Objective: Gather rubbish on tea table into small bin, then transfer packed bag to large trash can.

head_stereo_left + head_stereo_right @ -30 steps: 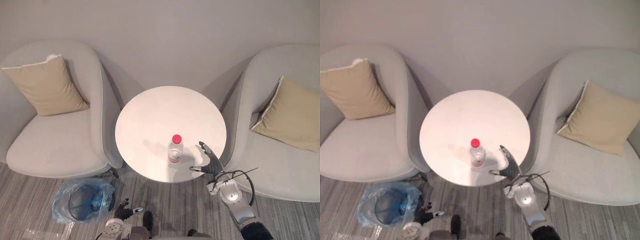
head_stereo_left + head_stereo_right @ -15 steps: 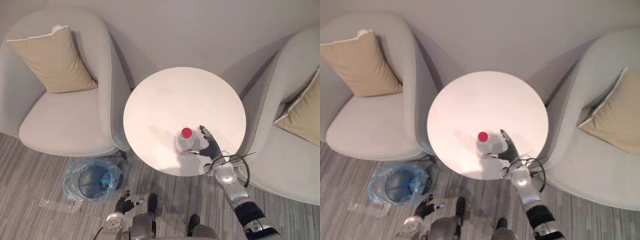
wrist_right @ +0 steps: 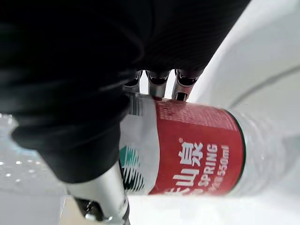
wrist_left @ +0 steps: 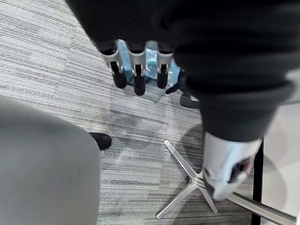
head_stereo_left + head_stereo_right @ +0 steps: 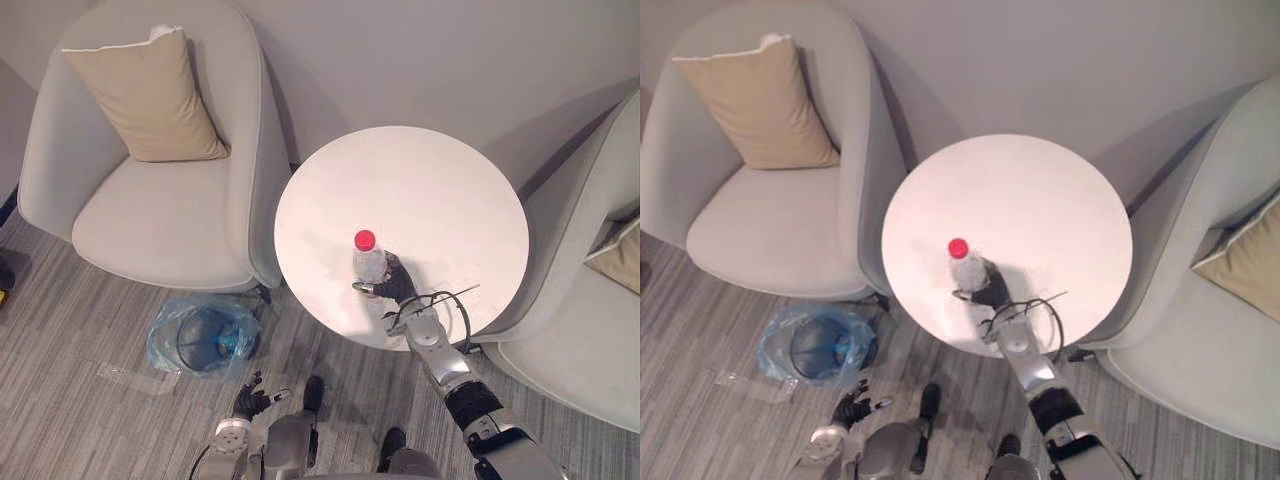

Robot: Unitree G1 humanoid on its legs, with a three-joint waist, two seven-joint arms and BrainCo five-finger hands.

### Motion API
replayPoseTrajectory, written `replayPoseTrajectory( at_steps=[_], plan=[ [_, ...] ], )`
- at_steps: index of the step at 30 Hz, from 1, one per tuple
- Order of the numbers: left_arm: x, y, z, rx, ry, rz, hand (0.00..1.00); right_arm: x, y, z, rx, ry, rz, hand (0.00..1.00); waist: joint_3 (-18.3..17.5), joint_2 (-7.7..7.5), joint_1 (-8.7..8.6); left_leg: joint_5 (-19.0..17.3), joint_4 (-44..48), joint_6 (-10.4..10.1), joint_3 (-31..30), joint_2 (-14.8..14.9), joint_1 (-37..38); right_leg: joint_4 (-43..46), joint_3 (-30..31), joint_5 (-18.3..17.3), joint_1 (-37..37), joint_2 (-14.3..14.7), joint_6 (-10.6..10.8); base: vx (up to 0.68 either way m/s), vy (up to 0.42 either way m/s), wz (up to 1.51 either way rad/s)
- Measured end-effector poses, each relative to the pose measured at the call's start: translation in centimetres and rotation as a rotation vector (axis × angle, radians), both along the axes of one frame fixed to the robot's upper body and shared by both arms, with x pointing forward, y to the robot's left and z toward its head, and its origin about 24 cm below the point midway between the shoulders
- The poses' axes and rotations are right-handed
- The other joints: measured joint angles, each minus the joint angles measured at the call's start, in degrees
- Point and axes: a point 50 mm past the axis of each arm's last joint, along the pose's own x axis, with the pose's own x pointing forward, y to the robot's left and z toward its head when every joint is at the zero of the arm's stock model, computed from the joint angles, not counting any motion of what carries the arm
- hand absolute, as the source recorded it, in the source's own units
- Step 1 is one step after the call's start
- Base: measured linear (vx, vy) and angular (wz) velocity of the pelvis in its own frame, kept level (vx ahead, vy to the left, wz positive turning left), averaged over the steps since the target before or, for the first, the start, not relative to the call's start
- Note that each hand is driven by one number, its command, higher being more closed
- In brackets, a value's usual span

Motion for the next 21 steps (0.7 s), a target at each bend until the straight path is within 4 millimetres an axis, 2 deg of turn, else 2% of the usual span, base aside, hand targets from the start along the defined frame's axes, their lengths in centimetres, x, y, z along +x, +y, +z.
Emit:
replayPoseTrajectory(
  at_steps=[6,9,14,17,21],
  plan=[
    [0.0,0.0,0.0,-0.003,-0.001,0.002,0.0,-0.4,-0.7,0.3,0.014,-0.013,-0.009,1.0,0.12,-0.01,-0.03,0.02,0.34,0.02,-0.33,-0.07,-0.17,0.0,-0.04,-0.01,0.08,-0.02,0.03,-0.01,0.001,0.03],
    [0.0,0.1,0.0,-0.003,0.001,0.009,0.0,-1.7,-1.8,1.3,0.048,-0.067,-0.021,1.0,0.17,-0.1,-0.26,0.02,0.34,0.02,-0.19,-0.04,0.02,0.0,0.26,0.01,0.2,-0.03,0.05,0.0,-0.001,-0.01],
    [-0.1,0.3,-0.1,-0.001,0.011,0.013,0.0,-3.4,-3.2,1.7,0.095,-0.099,-0.066,1.0,0.15,-0.23,-0.88,0.01,0.27,0.02,0.52,0.22,0.87,-0.03,1.15,0.04,0.6,0.03,0.06,-0.01,-0.004,-0.09],
    [-0.3,0.3,-0.2,0.005,0.024,0.008,0.0,-5.1,-3.6,1.9,0.113,-0.114,-0.07,1.0,-0.18,-0.76,-1.6,0.01,-0.46,0.01,2.33,0.56,2.52,-0.03,3.21,0.07,0.92,0.05,0.09,-0.03,0.005,-0.32],
    [-1.0,0.8,-0.7,0.025,0.064,-0.015,0.0,-6.9,-4.0,1.6,0.126,-0.109,-0.077,1.0,-1.56,-1.7,-3.59,0.01,-0.81,0.0,4.24,0.96,3.58,-0.19,5.42,0.26,0.76,0.12,0.31,-0.04,0.006,-0.31]
  ],
)
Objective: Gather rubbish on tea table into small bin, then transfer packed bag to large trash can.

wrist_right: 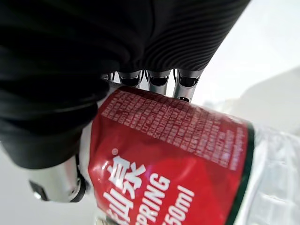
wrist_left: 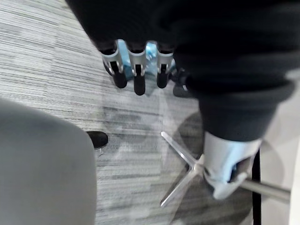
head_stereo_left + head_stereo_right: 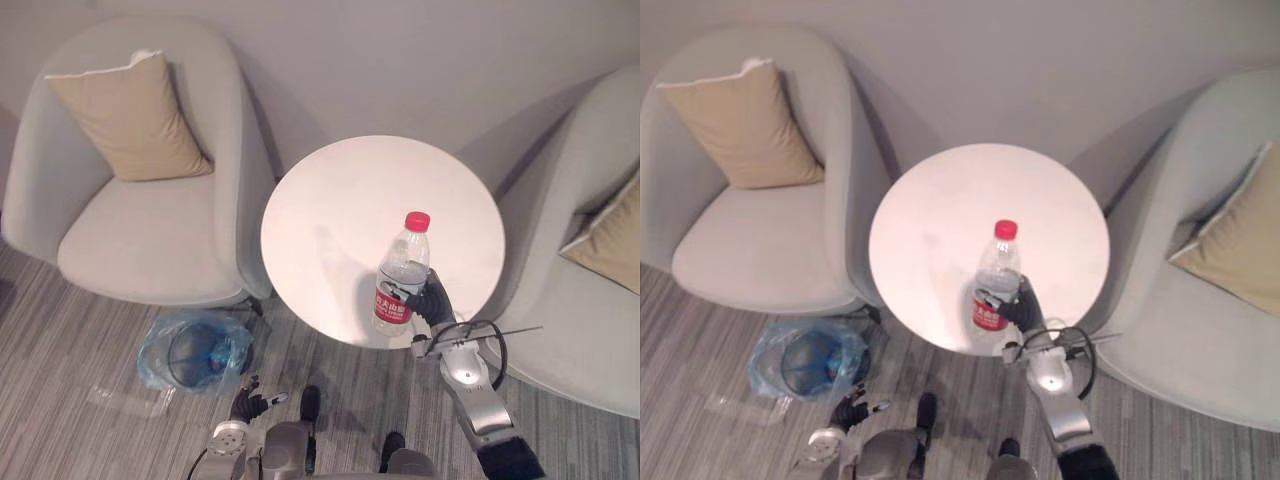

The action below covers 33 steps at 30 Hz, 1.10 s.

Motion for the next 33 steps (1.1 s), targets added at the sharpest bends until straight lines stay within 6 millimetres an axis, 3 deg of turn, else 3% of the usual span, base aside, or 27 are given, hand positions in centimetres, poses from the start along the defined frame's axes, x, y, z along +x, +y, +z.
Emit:
replayPoseTrajectory(
  at_steps=[5,17,22,24,26,27,28,29,31,33],
  plan=[
    [-0.9,-0.5,-0.6,0.011,0.053,-0.059,0.0,-2.1,-0.9,-0.5,-0.039,0.018,-0.038,1.0,-3.29,-0.39,-0.97,0.01,-0.96,0.0,2.94,0.27,1.73,-0.83,3.25,0.97,-0.13,0.1,0.22,-0.06,0.02,-0.33],
    [-2.2,-0.9,-1.2,0.015,0.105,-0.122,0.0,-3.2,-0.8,-0.4,-0.103,0.003,-0.034,1.0,-6.96,-0.45,-2.49,0.17,-1.67,0.04,4.61,0.4,4.78,-2.56,5.48,2.4,1.93,0.35,0.28,-0.04,0.007,-0.11],
    [-1.7,-1.4,-1.0,0.009,0.085,-0.139,0.0,-3.1,-0.9,-0.2,-0.134,-0.017,-0.056,1.0,-5.57,0.96,-2.64,0.44,2.72,0.15,0.58,0.32,0.06,-1.99,1.1,2.51,1.76,0.32,0.17,-0.06,-0.021,0.48],
    [-1.0,-1.9,-0.8,-0.004,0.061,-0.143,0.0,-2.7,-0.7,0.2,-0.134,-0.039,-0.059,1.0,-4.27,2.47,-2.11,0.67,4.55,-0.17,-0.67,0.83,-2.74,-0.11,-0.18,2.27,-0.16,0.92,-0.21,-0.13,-0.018,0.41],
    [-0.4,-2.5,-0.4,-0.017,0.019,-0.15,0.0,-1.8,-0.3,0.8,-0.168,-0.079,-0.056,1.0,-3.08,4.67,-1.05,2.17,8.38,-1.84,-1.81,1.94,-7.82,2.96,-2.24,1.83,-3.77,2.36,-2.45,-0.21,-0.039,0.41],
    [-0.3,-2.5,-0.3,-0.014,0.015,-0.157,0.0,-1.7,-0.3,0.9,-0.171,-0.085,-0.059,1.0,-3.0,4.55,-1.05,3.88,7.02,-2.78,-2.59,1.59,-8.25,2.79,-2.89,1.89,-4.04,2.29,-2.73,-0.23,-0.028,0.71],
    [-0.1,-2.7,-0.2,-0.004,0.013,-0.181,0.0,-1.5,-0.4,1.1,-0.17,-0.098,-0.071,1.0,-2.54,3.42,-1.53,3.59,7.28,-0.31,0.22,1.78,-8.4,2.74,-6.77,2.57,-5.1,0.24,-3.29,-0.21,-0.024,0.87],
    [0.0,-2.8,-0.3,0.008,0.015,-0.201,0.0,-1.3,-0.6,1.2,-0.176,-0.102,-0.077,1.0,-2.66,3.26,-1.98,-2.76,15.93,3.57,6.57,2.58,-9.01,4.15,-8.5,2.6,-6.12,-1.21,-3.31,-0.17,-0.024,0.93],
    [-0.5,-3.2,-0.6,0.023,0.039,-0.24,0.0,-1.3,-0.9,1.3,-0.175,-0.112,-0.105,1.0,-2.81,3.52,-3.78,-7.84,19.2,2.11,13.61,5.21,-5.98,4.58,-11.72,3.32,-5.84,-2.44,-3.16,-0.09,0.017,0.93],
    [-0.7,-3.7,-0.7,0.036,0.054,-0.283,0.0,-1.3,-1.4,1.4,-0.174,-0.116,-0.139,1.0,-2.88,3.63,-5.27,-10.05,15.98,-0.28,17.67,8.35,-2.27,4.84,-16.0,4.07,-5.99,-3.1,-2.6,-0.09,0.135,1.25]
  ],
)
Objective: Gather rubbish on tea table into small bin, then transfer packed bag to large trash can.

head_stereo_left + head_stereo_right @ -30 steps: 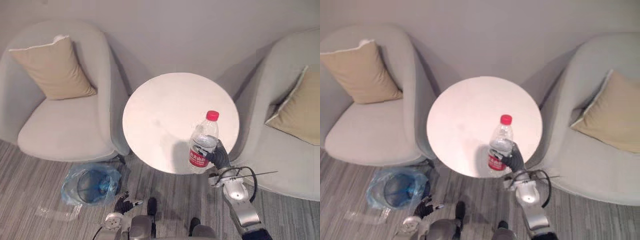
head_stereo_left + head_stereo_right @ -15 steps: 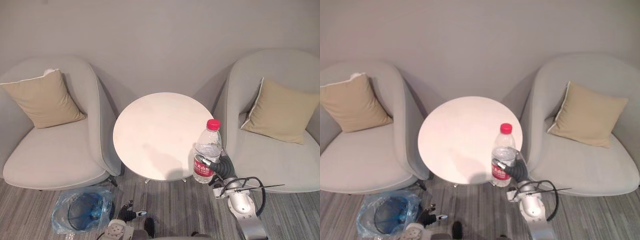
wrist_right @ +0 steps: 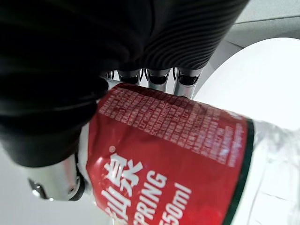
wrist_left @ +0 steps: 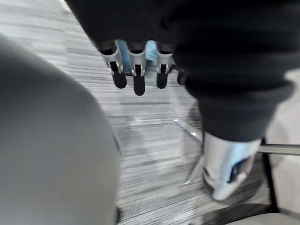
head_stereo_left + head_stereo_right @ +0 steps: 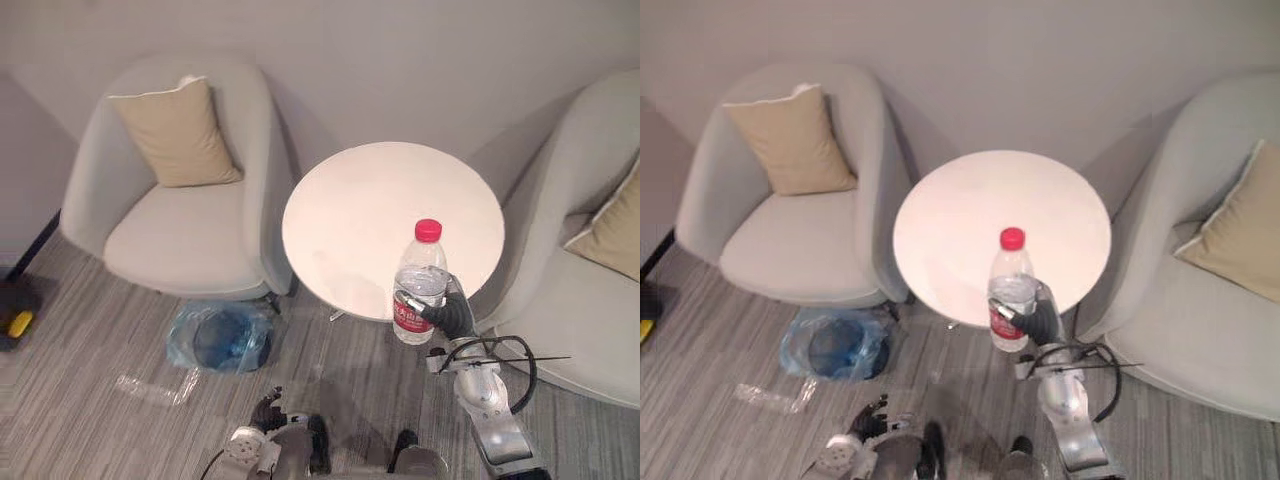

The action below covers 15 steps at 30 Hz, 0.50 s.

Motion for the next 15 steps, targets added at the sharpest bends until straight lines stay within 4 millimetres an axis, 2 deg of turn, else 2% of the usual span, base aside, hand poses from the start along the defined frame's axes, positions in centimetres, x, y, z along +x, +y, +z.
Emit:
replayPoseTrajectory(
  at_steps=[1,2,3,4,8,9,10,11,12,13,14,15],
  plan=[
    [0.0,-0.4,0.0,0.002,0.003,-0.025,0.0,0.1,-0.3,0.1,0.001,-0.005,-0.012,1.0,-0.43,0.74,-0.48,-0.09,-3.9,-1.89,0.26,0.33,1.37,-0.22,-1.89,0.57,0.02,0.08,0.77,-0.1,0.176,1.16],
    [0.3,-0.3,0.1,0.003,-0.005,-0.024,0.0,0.3,-0.2,-0.4,0.014,0.013,-0.025,1.0,-0.03,-0.93,-0.06,2.2,-7.41,-1.73,-0.3,-1.38,2.18,-1.36,-2.22,2.38,0.13,-0.65,0.89,-0.11,0.194,0.67],
    [0.3,-0.1,0.1,0.014,-0.009,-0.029,0.0,0.4,0.0,-0.7,0.027,0.028,-0.029,1.0,-0.27,-1.66,0.61,3.11,-9.06,-1.34,-0.38,-2.18,2.67,-2.1,-2.21,3.19,0.28,-0.9,1.25,-0.11,0.188,0.35],
    [0.4,0.4,0.2,0.033,-0.013,-0.039,0.0,0.4,1.0,-1.5,0.055,0.06,-0.021,1.0,-1.07,-3.11,1.56,4.1,-10.8,-0.57,-0.43,-3.93,3.22,-3.5,-2.0,4.06,0.7,-1.76,2.2,-0.1,0.208,0.15],
    [0.2,0.8,0.1,0.051,-0.013,-0.022,0.0,0.4,2.7,-2.3,0.077,0.093,0.024,1.0,-1.48,-3.24,2.19,4.64,-11.98,1.04,-1.05,-6.8,3.86,-3.64,-1.78,5.4,1.29,-4.12,3.07,-0.06,0.155,0.12],
    [0.2,1.0,0.1,0.053,-0.011,-0.006,0.0,0.4,2.9,-2.7,0.077,0.115,0.027,1.0,-1.46,-3.22,2.24,4.33,-12.28,1.71,-1.6,-7.66,3.91,-2.4,-2.01,4.95,1.04,-5.19,3.06,-0.08,0.123,0.24],
    [0.1,1.1,0.1,0.053,-0.01,0.003,0.0,0.4,2.8,-3.0,0.075,0.13,0.022,1.0,-1.27,-3.43,2.2,3.61,-12.39,1.55,-2.67,-8.59,3.62,-0.21,-2.05,3.06,0.92,-6.53,2.85,-0.09,0.125,0.52],
    [0.1,1.2,0.0,0.055,-0.008,0.006,0.0,0.2,2.6,-3.3,0.074,0.146,0.012,1.0,-1.15,-3.64,1.84,2.79,-11.57,2.34,-4.34,-9.75,3.65,4.14,0.18,-1.86,-0.05,-7.84,0.58,-0.06,0.084,0.7],
    [-0.1,1.3,0.0,0.057,-0.003,0.007,0.0,0.1,2.4,-3.4,0.073,0.151,0.009,1.0,-0.88,-4.07,1.25,2.51,-10.88,2.75,-5.45,-10.35,3.37,6.04,2.91,-4.87,-0.67,-7.52,-1.05,-0.01,0.087,1.06],
    [-0.1,1.4,0.0,0.06,-0.001,0.01,0.0,-0.1,2.2,-3.4,0.075,0.153,-0.002,1.0,-0.83,-4.15,0.66,1.92,-9.04,3.4,-7.39,-11.35,2.7,8.37,8.6,-8.07,-1.57,-5.99,-5.55,0.05,0.063,1.08],
    [-0.1,1.5,0.0,0.059,-0.002,0.019,0.0,-0.3,1.9,-3.3,0.072,0.15,-0.01,1.0,-0.72,-4.37,0.37,0.97,-7.23,4.08,-8.84,-11.92,2.59,9.94,12.39,-9.98,-1.8,-4.83,-7.76,0.08,0.05,1.02],
    [-0.1,1.6,0.0,0.057,-0.002,0.03,0.0,-0.3,1.8,-3.3,0.069,0.15,-0.01,1.0,-0.61,-4.6,0.24,0.37,-6.3,4.42,-9.87,-12.28,2.26,10.59,14.04,-10.94,-1.58,-4.48,-8.25,0.09,0.0,0.86]
  ],
)
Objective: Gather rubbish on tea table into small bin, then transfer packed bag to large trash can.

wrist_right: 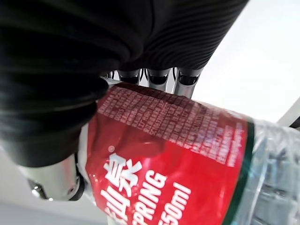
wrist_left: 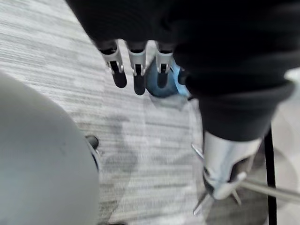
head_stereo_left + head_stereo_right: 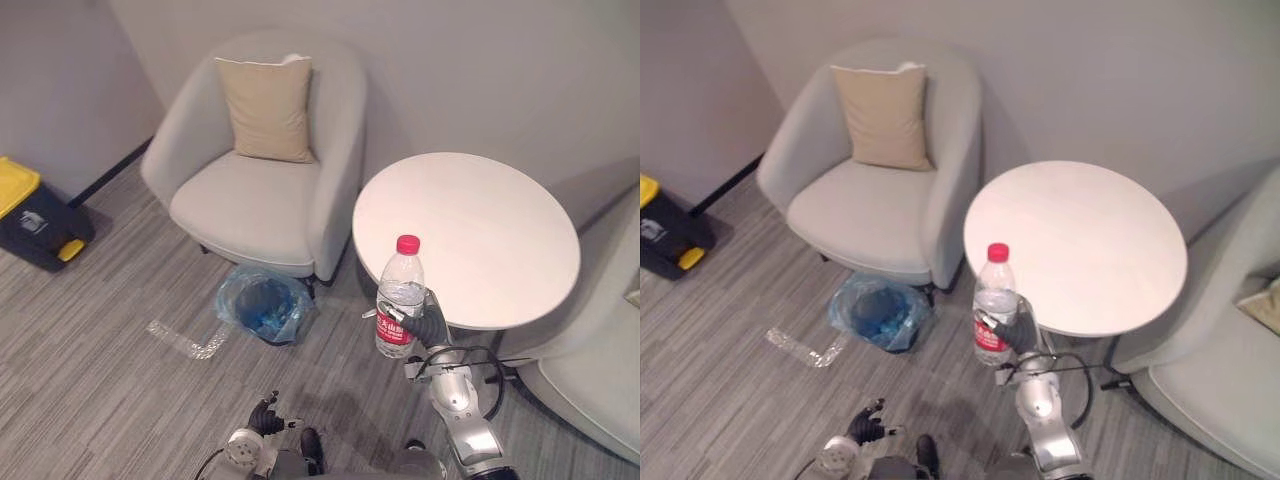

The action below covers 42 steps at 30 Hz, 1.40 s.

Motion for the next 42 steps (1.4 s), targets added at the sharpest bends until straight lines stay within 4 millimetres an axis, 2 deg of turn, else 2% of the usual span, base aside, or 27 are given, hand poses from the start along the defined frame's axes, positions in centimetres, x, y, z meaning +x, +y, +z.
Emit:
replayPoseTrajectory(
  at_steps=[1,2,3,4,6,8,10,11,12,13,14,15,16,18,19,20,21,22,23,24,25,26,27,34,40,42],
  plan=[
    [-0.1,0.2,0.0,-0.003,-0.002,0.024,0.0,0.0,-0.1,0.0,-0.002,0.002,0.001,1.0,0.01,-0.33,-0.02,-1.4,1.76,0.8,-2.7,-1.11,-0.36,1.31,1.29,-0.99,1.01,0.0,-1.38,0.15,0.013,0.72],
    [0.0,0.3,0.1,-0.004,-0.008,0.04,0.0,0.1,-0.2,0.1,-0.007,-0.003,0.002,1.0,0.04,0.23,-0.42,-2.39,3.03,1.84,-4.35,-1.22,0.04,5.93,3.12,1.33,-0.48,0.28,-2.62,0.16,0.033,0.63],
    [0.0,0.3,0.1,-0.005,-0.008,0.048,0.0,0.2,-0.1,0.2,-0.007,-0.004,0.005,1.0,0.39,0.68,-0.4,-2.63,3.61,2.5,-5.38,-0.76,0.09,9.35,4.38,1.29,-2.98,0.88,-2.13,0.23,0.045,0.58],
    [0.1,0.3,0.1,-0.015,-0.008,0.068,0.0,0.0,0.1,-0.1,-0.001,0.008,0.013,1.0,0.94,2.04,-0.5,-3.54,3.52,2.5,-7.63,1.55,0.95,10.71,6.73,-0.93,-6.28,6.03,2.08,0.19,0.028,0.53],
    [0.0,0.9,0.0,-0.001,0.002,0.074,0.0,0.0,0.4,-0.2,0.005,0.013,0.026,1.0,1.08,1.8,-0.72,-3.59,1.35,2.49,-10.64,2.0,2.98,9.02,8.08,-0.07,-10.37,10.58,4.46,0.24,-0.017,0.69],
    [-0.3,0.9,-0.2,0.003,0.029,0.068,0.0,-0.4,-0.2,-0.4,-0.003,0.029,0.013,1.0,0.76,0.87,-1.41,-3.88,0.35,1.78,-13.98,1.55,5.63,5.64,10.66,1.95,-13.35,13.75,6.31,0.39,-0.13,1.05],
    [-0.5,0.9,-0.3,0.003,0.037,0.069,0.0,-1.0,-0.6,-0.6,-0.001,0.038,-0.004,1.0,0.29,0.39,-1.56,-6.02,2.45,1.23,-16.73,0.7,6.01,2.82,12.06,4.94,-14.26,14.77,6.04,0.36,-0.131,1.15],
    [-0.6,0.8,-0.4,0.001,0.046,0.073,0.0,-1.6,-1.3,-0.6,-0.006,0.045,-0.021,1.0,-0.19,0.35,-1.92,-9.11,7.2,0.08,-19.04,-0.02,5.47,0.82,11.18,10.35,-13.7,14.42,4.26,0.52,-0.153,1.19],
    [-0.6,0.1,-0.5,-0.017,0.05,0.079,0.0,-1.7,-1.7,-0.9,-0.019,0.065,-0.024,1.0,-1.06,2.44,-1.64,-9.93,12.51,-1.18,-18.2,1.33,3.35,-0.21,8.69,9.74,-12.2,14.85,3.7,0.53,-0.15,1.17],
    [-0.6,-0.2,-0.5,-0.027,0.049,0.084,0.0,-1.7,-1.8,-0.8,-0.026,0.066,-0.021,1.0,-1.39,3.5,-1.14,-9.57,16.96,-2.73,-15.44,2.31,1.16,-2.2,7.59,9.53,-10.5,15.28,3.33,0.47,-0.113,0.55],
    [-0.5,-0.3,-0.5,-0.032,0.046,0.089,0.0,-1.7,-1.8,-0.8,-0.028,0.065,-0.019,1.0,-1.34,3.81,-1.0,-9.22,19.13,-3.5,-14.14,2.81,0.24,-3.1,7.32,9.41,-9.54,15.54,3.05,0.37,-0.104,0.4],
    [-0.3,-0.3,-0.3,-0.038,0.034,0.104,0.0,-1.5,-1.7,-0.7,-0.018,0.061,-0.013,1.0,-1.06,4.17,-0.69,-7.37,27.36,-6.27,-9.98,4.55,-2.45,-5.9,6.66,9.02,-5.95,16.26,2.39,0.44,-0.109,0.25],
    [-0.2,-0.2,-0.2,-0.038,0.024,0.105,0.0,-1.2,-1.4,-0.5,0.0,0.051,-0.009,1.0,-0.86,3.89,-0.17,-7.77,32.64,-6.09,-6.08,7.13,-3.77,-7.88,6.78,8.74,-2.16,16.8,1.93,0.51,-0.109,0.2],
    [0.1,-0.1,-0.1,-0.036,0.012,0.103,0.0,-1.0,-1.2,-0.3,0.015,0.041,-0.011,1.0,-0.17,2.58,0.17,-9.33,34.44,-5.0,-2.15,10.42,-4.65,-9.3,7.47,8.42,2.41,16.36,1.43,0.38,-0.049,0.04],
    [0.2,-0.1,0.0,-0.038,0.008,0.101,0.0,-0.8,-1.2,-0.2,0.015,0.035,-0.011,1.0,-0.14,2.49,0.21,-9.72,33.8,-4.88,-1.9,10.75,-5.26,-9.4,7.84,8.41,2.98,16.09,1.43,0.28,0.035,-0.01],
    [0.4,-0.2,0.1,-0.039,-0.002,0.099,0.0,-0.6,-1.4,-0.1,0.015,0.029,-0.021,1.0,0.07,2.18,0.29,-10.64,29.76,-5.67,-1.66,11.14,-6.86,-9.2,8.25,8.38,3.82,14.96,1.49,0.3,0.095,-0.07],
    [0.5,-0.2,0.2,-0.039,-0.008,0.093,0.0,-0.6,-1.7,0.0,0.013,0.024,-0.036,1.0,0.08,2.17,0.38,-10.24,22.78,-6.21,-1.56,11.11,-8.11,-8.28,8.36,8.15,3.92,13.78,1.92,0.23,0.123,-0.07],
    [0.6,-0.2,0.2,-0.038,-0.009,0.091,0.0,-0.6,-1.8,0.0,0.012,0.023,-0.041,1.0,0.09,2.16,0.39,-9.24,19.53,-6.18,-1.41,11.01,-8.32,-7.68,8.33,7.79,3.95,13.34,2.5,0.22,0.167,0.01],
    [0.5,-0.4,0.1,-0.039,-0.005,0.081,0.0,-0.7,-2.3,0.0,0.006,0.028,-0.055,1.0,-0.17,2.87,0.33,0.35,8.77,-6.22,-1.04,11.16,-7.66,-6.29,8.28,5.71,4.98,12.91,5.55,0.2,0.164,0.06],
    [0.4,-0.6,0.1,-0.043,-0.003,0.079,0.0,-0.8,-2.5,0.0,0.0,0.028,-0.059,1.0,-0.15,3.49,0.3,5.35,6.34,-6.21,-1.25,11.7,-7.46,-5.89,8.26,4.77,5.52,13.21,6.3,0.23,0.226,0.06],
    [0.9,-0.3,0.3,-0.026,-0.019,0.064,0.0,-0.7,-2.4,-0.5,0.015,0.05,-0.075,1.0,0.08,1.67,0.45,4.28,6.78,-6.44,-0.88,10.11,-6.05,-4.91,9.54,1.56,6.31,11.31,7.74,0.19,0.189,0.01],
    [0.9,0.4,0.4,-0.006,-0.022,0.063,0.0,-0.7,-1.7,-0.5,0.025,0.051,-0.052,1.0,-0.03,0.47,0.85,4.18,6.25,-6.3,-0.78,8.89,-5.9,-5.67,10.49,1.61,6.44,10.34,7.66,0.15,0.167,-0.01],
    [0.9,0.5,0.4,-0.004,-0.022,0.067,0.0,-0.7,-1.5,-0.5,0.028,0.05,-0.045,1.0,-0.11,0.16,0.89,4.02,6.16,-6.05,-0.74,8.65,-5.92,-6.22,10.95,1.9,6.62,10.23,7.58,0.13,0.111,0.01],
    [0.5,0.7,0.2,0.009,-0.009,0.072,0.0,-0.6,-0.7,-0.6,0.039,0.053,-0.027,1.0,-0.19,0.18,0.98,3.66,2.9,-5.48,1.85,8.57,-1.11,-7.08,15.31,3.58,8.55,10.01,8.53,0.03,0.037,-0.24],
    [0.0,0.8,0.0,0.014,0.007,0.077,0.0,-1.0,0.1,-2.6,-0.007,0.142,0.021,1.0,-0.21,0.54,0.11,3.8,1.8,-5.57,6.43,9.73,-0.56,-6.73,20.5,3.67,5.16,10.41,8.71,-0.09,0.006,-0.52],
    [0.2,0.8,0.1,0.011,0.0,0.078,0.0,-0.6,0.6,-2.7,-0.048,0.145,0.075,1.0,0.14,1.49,-0.45,2.87,5.09,-5.38,8.33,11.01,-4.19,-4.49,22.62,3.6,0.61,11.13,8.88,-0.18,0.013,-0.53]
  ],
)
